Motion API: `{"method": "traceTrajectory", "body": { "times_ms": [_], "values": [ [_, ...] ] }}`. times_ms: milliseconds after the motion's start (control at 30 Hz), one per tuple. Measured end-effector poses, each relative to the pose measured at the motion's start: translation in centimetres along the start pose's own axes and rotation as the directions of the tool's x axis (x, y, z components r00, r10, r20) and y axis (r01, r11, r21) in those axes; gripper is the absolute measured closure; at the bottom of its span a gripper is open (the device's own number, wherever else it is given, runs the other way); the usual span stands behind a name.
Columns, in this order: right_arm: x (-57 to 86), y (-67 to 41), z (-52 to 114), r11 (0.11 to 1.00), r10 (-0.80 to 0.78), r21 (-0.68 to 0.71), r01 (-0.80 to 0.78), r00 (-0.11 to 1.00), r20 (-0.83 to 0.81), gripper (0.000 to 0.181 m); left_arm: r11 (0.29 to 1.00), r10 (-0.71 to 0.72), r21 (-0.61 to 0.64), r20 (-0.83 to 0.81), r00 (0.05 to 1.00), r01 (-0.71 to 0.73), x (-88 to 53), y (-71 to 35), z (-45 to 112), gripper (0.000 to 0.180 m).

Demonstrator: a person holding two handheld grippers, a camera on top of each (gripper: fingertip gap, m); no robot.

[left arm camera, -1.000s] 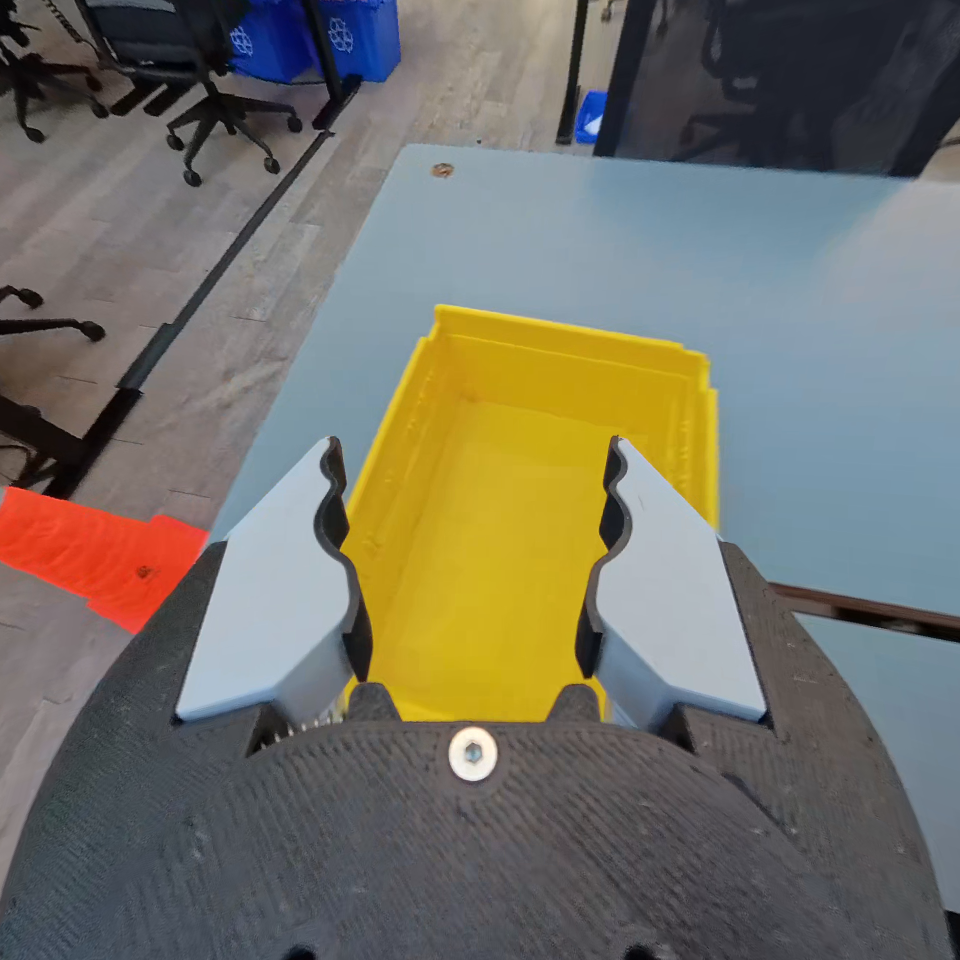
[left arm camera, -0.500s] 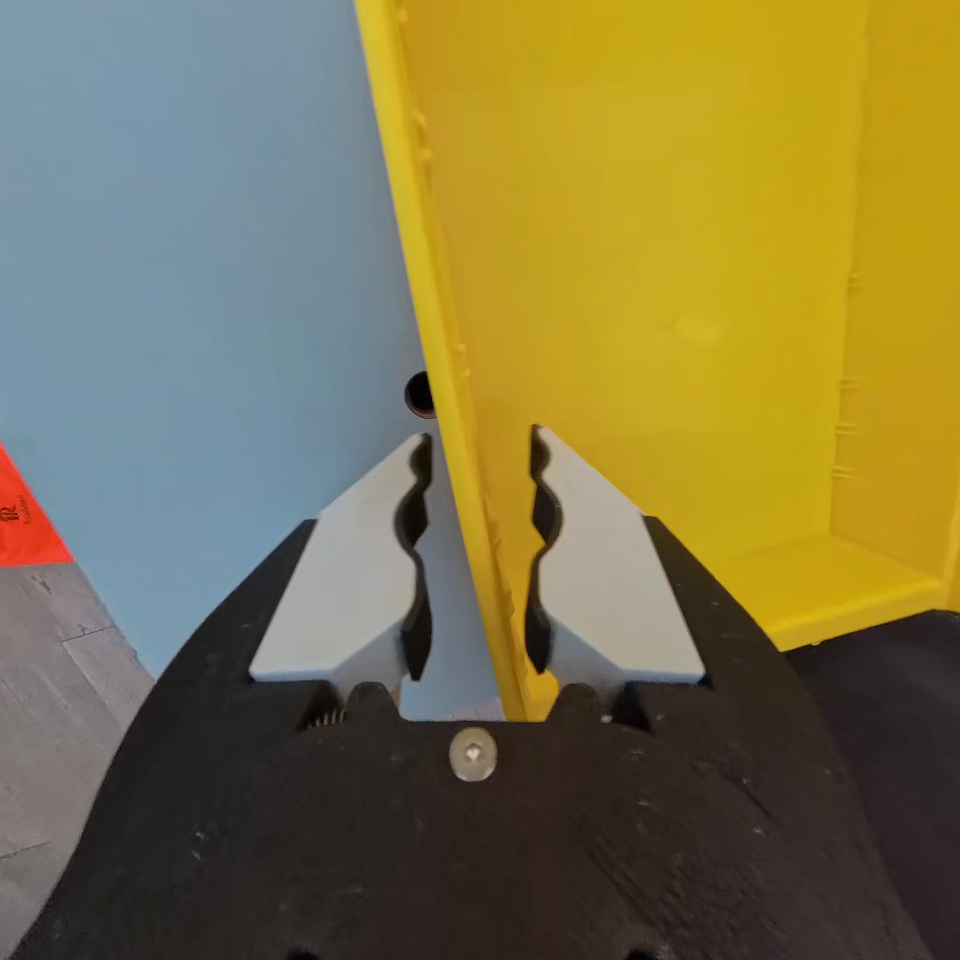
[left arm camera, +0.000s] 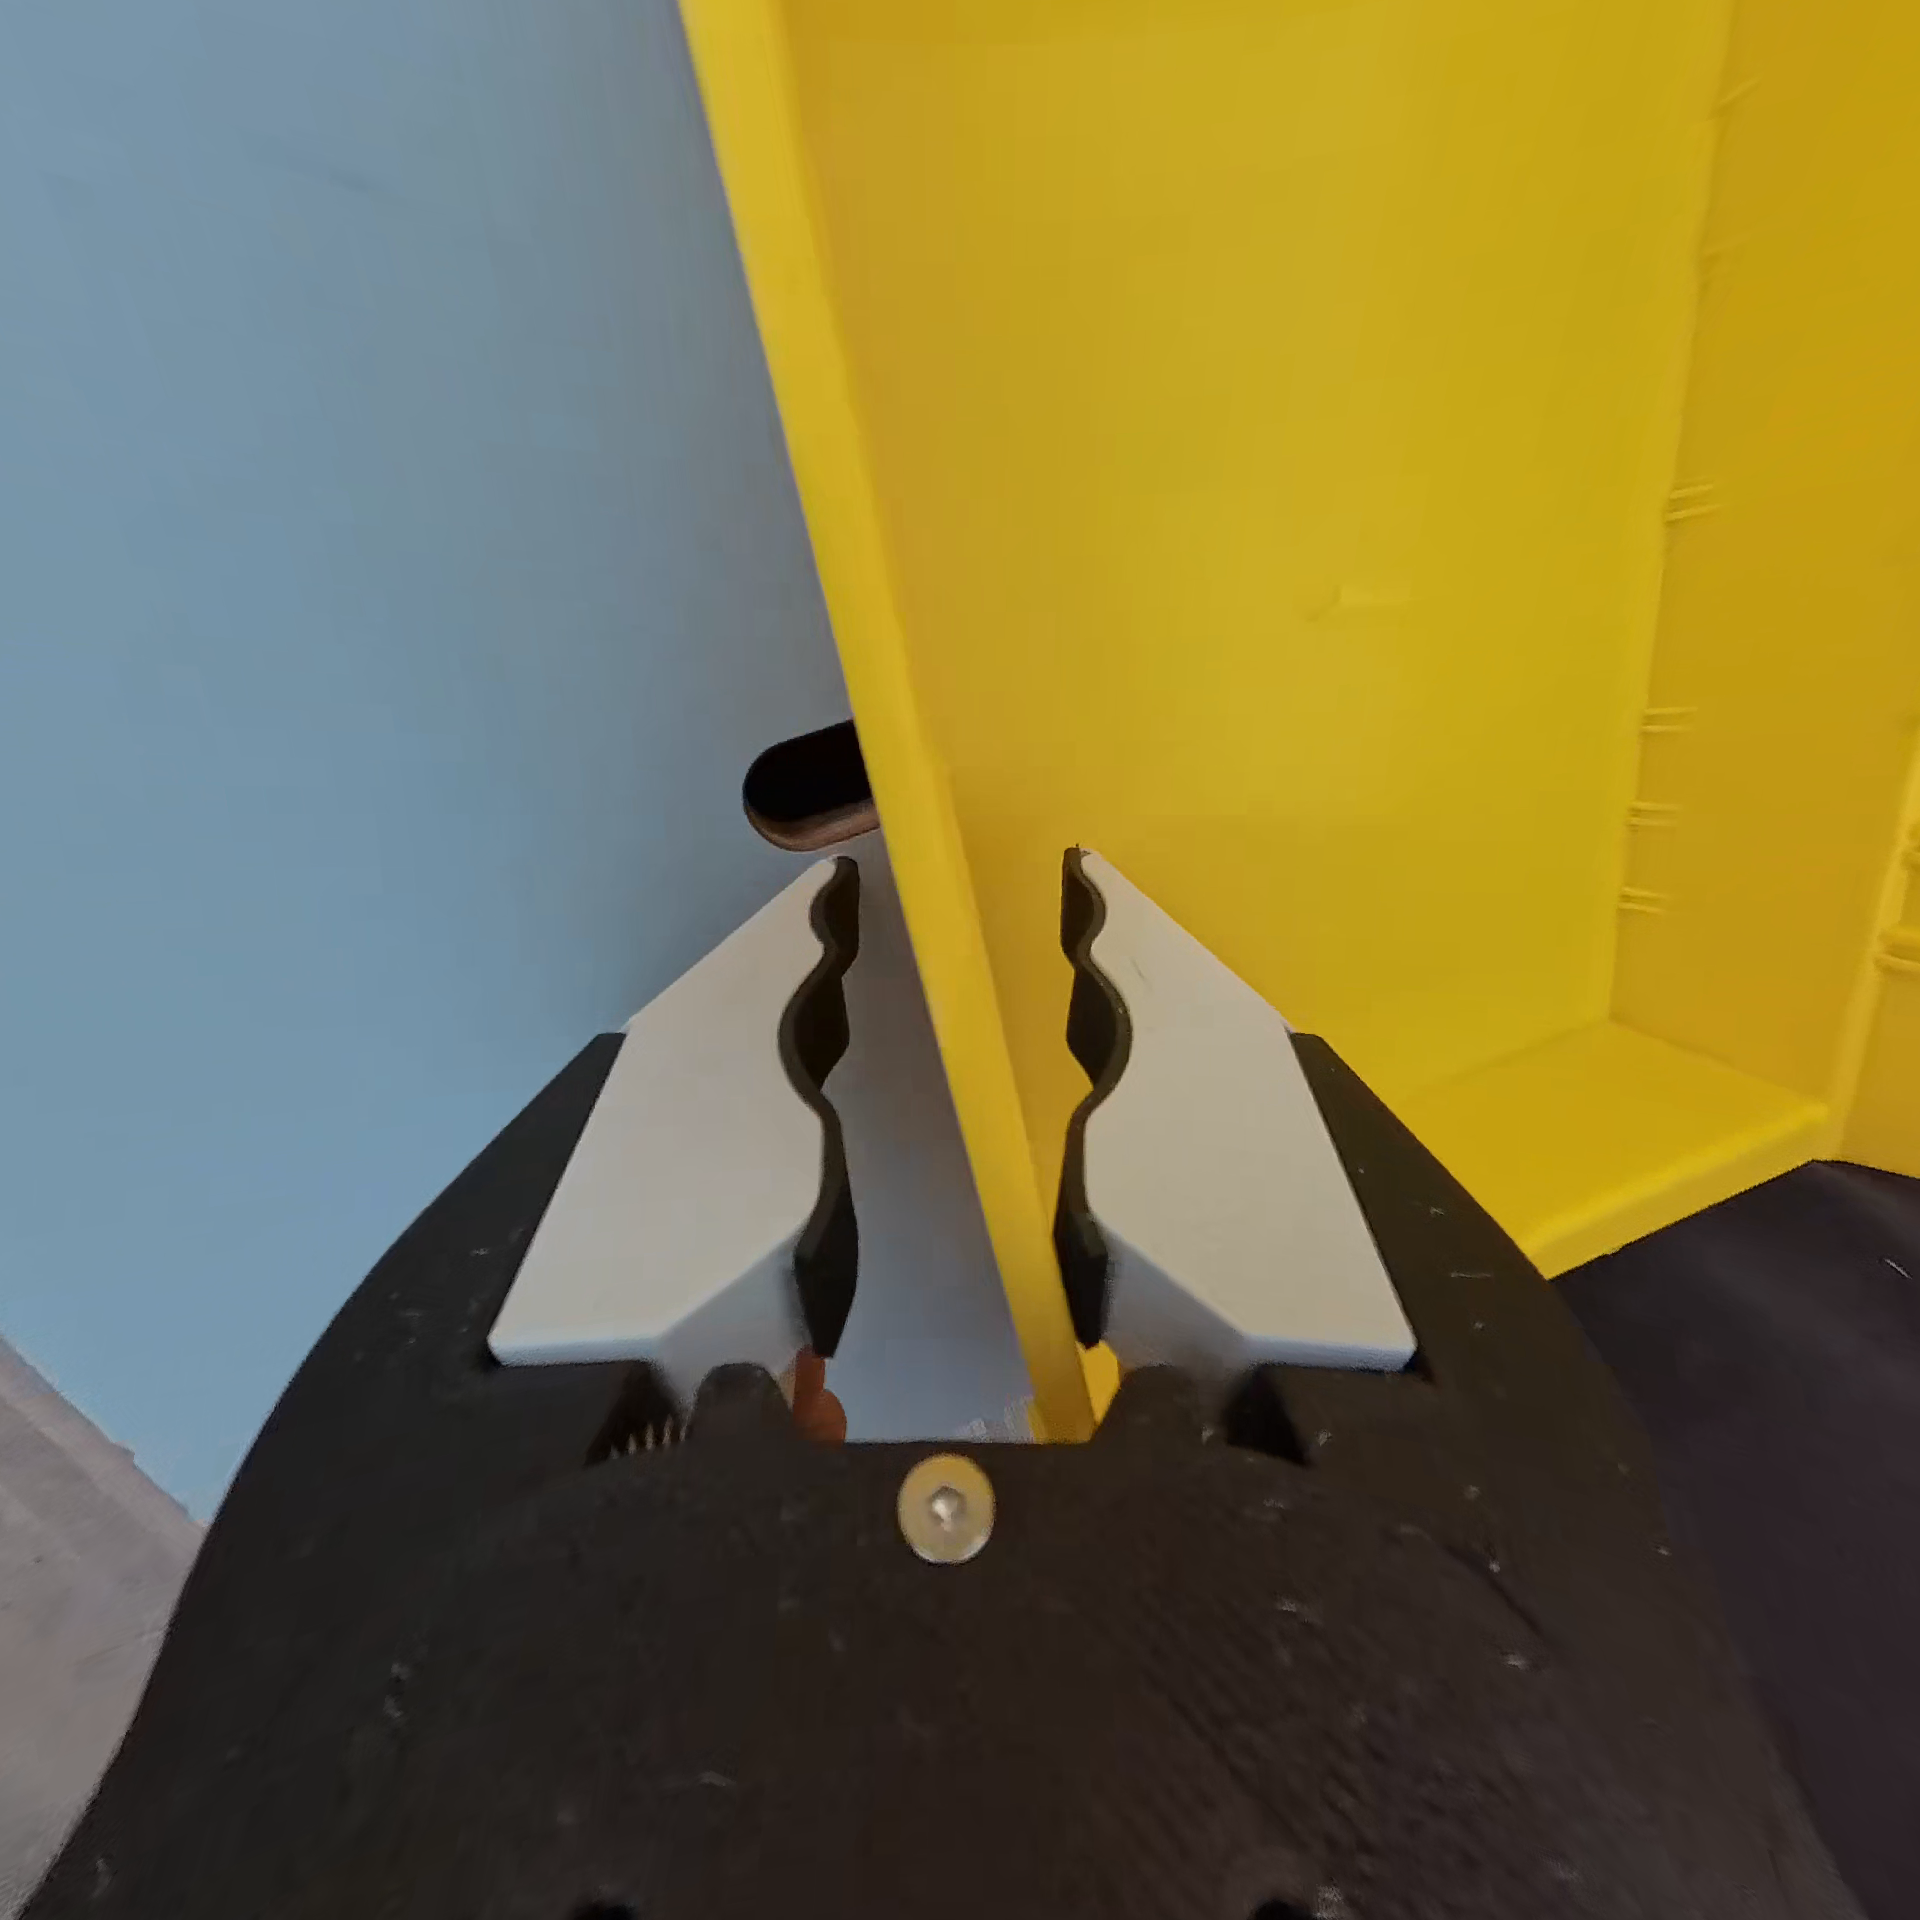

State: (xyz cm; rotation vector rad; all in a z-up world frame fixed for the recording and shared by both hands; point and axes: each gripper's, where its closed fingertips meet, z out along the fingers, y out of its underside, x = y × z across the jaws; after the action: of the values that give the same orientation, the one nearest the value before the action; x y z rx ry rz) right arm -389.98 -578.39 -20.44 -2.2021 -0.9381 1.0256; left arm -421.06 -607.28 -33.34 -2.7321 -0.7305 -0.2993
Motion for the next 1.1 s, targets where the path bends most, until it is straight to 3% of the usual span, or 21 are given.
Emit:
{"method": "traceTrajectory", "body": {
  "times_ms": [133, 500, 800, 1000, 1100],
  "values": [
    [0.5, -0.6, -0.2, 1.000, -0.023, 0.001, 0.023, 1.000, 0.002, 0.134, 0.997, 0.063, 0.037, 0.025, 0.998, -0.064, 0.4, -0.3, 0.0, 0.156],
    [6.2, -1.9, -0.2, 1.000, 0.005, -0.014, -0.004, 0.998, 0.062, 0.136, 0.994, -0.006, 0.110, 0.119, 0.993, -0.007, 6.8, -3.2, 1.2, 0.162],
    [13.9, -4.8, 1.2, 0.985, -0.147, -0.078, 0.155, 0.984, 0.097, 0.135, 0.978, -0.159, 0.143, 0.060, 0.985, 0.149, 15.9, -7.8, 3.8, 0.163],
    [18.5, -5.3, 2.3, 0.956, -0.265, -0.108, 0.272, 0.961, 0.073, 0.124, 0.971, -0.200, 0.144, 0.052, 0.979, 0.190, 21.1, -9.8, 5.7, 0.163],
    [19.7, -4.8, 3.1, 0.923, -0.355, -0.135, 0.362, 0.932, 0.073, 0.111, 0.973, -0.203, 0.124, 0.064, 0.977, 0.194, 23.0, -9.9, 6.5, 0.163]
  ]
}}
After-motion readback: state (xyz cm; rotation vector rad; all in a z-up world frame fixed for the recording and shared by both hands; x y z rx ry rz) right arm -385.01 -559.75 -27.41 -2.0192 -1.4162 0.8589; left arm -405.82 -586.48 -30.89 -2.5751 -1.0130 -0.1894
